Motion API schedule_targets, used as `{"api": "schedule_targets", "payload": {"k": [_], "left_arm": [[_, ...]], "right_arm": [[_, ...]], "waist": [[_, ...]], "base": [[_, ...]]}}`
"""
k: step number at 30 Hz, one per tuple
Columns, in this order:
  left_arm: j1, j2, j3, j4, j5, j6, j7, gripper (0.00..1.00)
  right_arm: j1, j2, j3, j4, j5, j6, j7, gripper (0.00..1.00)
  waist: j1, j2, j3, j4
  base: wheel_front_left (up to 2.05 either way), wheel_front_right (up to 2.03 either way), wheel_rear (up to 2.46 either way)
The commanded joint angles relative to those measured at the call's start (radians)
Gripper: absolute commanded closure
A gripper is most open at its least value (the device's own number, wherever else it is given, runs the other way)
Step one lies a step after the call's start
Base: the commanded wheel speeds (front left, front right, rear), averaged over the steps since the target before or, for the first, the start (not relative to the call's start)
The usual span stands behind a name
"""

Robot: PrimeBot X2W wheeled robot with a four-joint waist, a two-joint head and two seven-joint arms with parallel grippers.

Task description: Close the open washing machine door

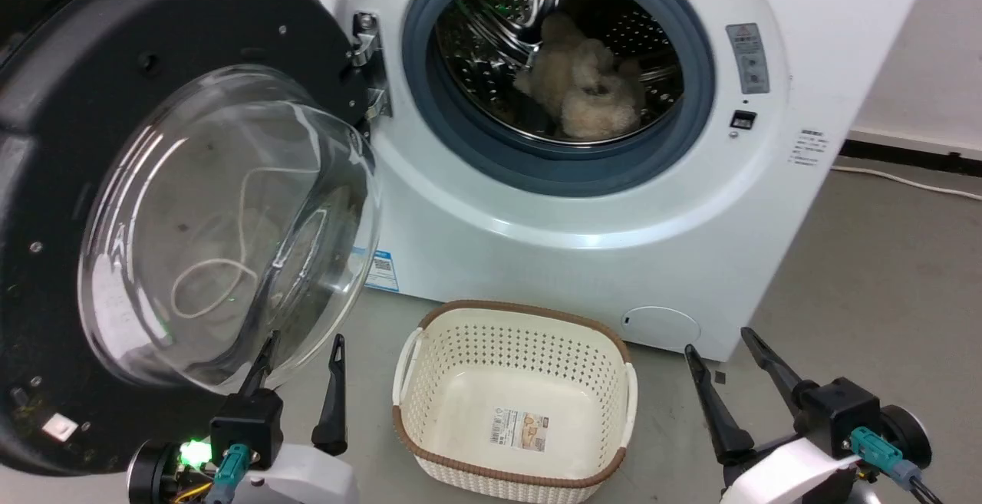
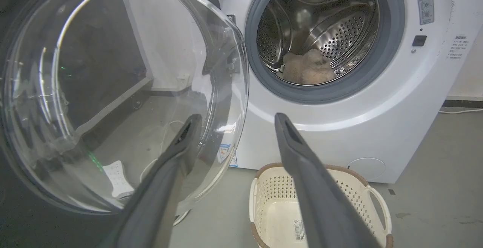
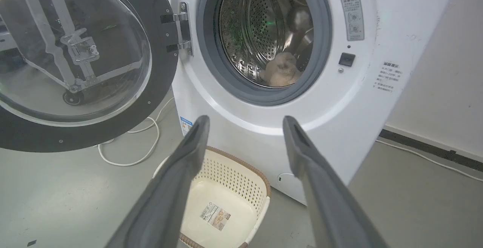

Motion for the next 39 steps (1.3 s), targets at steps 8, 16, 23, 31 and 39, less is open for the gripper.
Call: {"api": "schedule_targets", "payload": {"k": [8,16,23,31,39], "left_arm": [[0.028,0.013,-0.009,-0.009,-0.003,0.016,-0.031,0.0],[0.038,0.022,-0.014,-0.012,-0.007,0.024,-0.048,0.0],[0.05,0.03,-0.02,-0.013,-0.01,0.033,-0.067,0.0],[0.058,0.037,-0.025,-0.013,-0.014,0.04,-0.083,0.0],[0.064,0.042,-0.033,-0.011,-0.015,0.047,-0.1,0.0]], "right_arm": [[-0.023,-0.01,0.038,0.029,0.028,0.0,-0.03,0.0],[-0.022,-0.014,0.058,0.042,0.041,0.0,-0.047,0.0],[-0.013,-0.019,0.074,0.053,0.051,0.0,-0.066,0.0],[-0.012,-0.021,0.091,0.066,0.061,0.0,-0.082,0.0],[-0.011,-0.026,0.112,0.082,0.074,0.001,-0.099,0.0]], "waist": [[-0.0001,0.0,0.001,0.046],[-0.0001,0.0,-0.004,0.076],[-0.0001,0.0,-0.008,0.111],[-0.0001,0.0,-0.009,0.143],[-0.0001,0.0,-0.012,0.176]], "base": [[0.0,0.0,0.0],[0.0,0.0,0.0],[0.0,0.0,0.0],[0.0,0.0,0.0],[0.0,0.0,0.0]]}}
